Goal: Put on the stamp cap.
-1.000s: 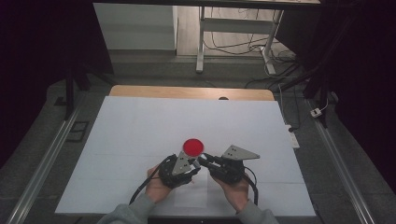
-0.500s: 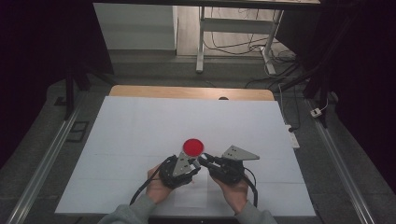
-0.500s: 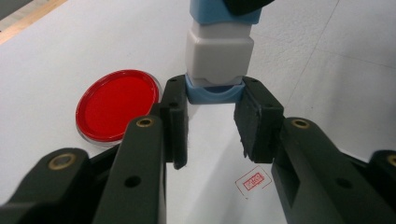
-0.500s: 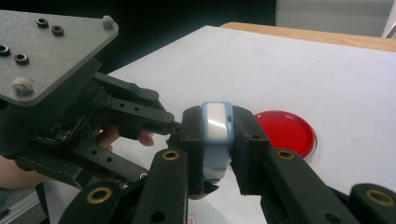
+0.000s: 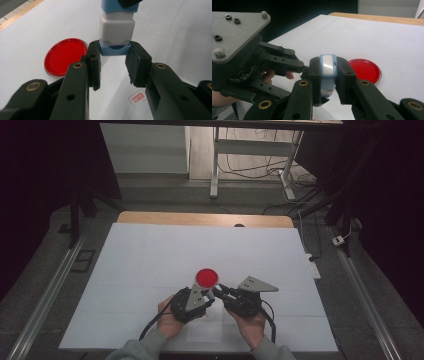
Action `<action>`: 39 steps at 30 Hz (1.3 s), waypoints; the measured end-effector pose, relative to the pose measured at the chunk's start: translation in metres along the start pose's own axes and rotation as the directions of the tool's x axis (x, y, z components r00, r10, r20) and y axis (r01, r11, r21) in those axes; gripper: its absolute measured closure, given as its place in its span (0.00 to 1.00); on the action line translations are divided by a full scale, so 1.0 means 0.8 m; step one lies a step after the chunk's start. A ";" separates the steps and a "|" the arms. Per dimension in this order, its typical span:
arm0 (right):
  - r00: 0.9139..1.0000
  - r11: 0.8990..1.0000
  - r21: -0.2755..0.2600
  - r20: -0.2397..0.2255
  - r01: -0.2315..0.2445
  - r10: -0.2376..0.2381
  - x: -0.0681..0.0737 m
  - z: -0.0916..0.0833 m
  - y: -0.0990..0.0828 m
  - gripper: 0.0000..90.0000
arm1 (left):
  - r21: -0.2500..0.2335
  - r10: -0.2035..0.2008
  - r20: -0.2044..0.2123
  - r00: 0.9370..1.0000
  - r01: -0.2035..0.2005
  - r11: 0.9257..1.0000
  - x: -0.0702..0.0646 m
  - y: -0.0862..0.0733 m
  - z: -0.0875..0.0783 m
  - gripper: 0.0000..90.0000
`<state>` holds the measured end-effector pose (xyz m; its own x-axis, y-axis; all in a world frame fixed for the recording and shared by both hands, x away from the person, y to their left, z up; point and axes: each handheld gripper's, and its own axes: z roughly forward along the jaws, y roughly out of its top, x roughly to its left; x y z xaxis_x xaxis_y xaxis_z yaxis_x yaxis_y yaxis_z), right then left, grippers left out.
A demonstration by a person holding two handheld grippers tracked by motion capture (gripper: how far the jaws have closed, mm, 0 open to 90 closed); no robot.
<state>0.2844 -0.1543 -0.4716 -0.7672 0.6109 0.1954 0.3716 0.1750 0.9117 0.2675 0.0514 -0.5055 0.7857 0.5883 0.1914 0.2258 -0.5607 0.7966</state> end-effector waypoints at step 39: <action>1.000 0.999 0.035 -0.016 0.003 -0.003 0.001 0.007 -0.002 0.84 | -0.003 0.057 -0.073 0.996 -0.057 0.998 -0.009 0.000 -0.002 0.73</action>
<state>0.2861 -0.1499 -0.4751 -0.7765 0.5980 0.1987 0.3871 0.2039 0.8992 0.2609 0.0476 -0.5061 0.7530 0.5964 0.2780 0.1783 -0.5916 0.7863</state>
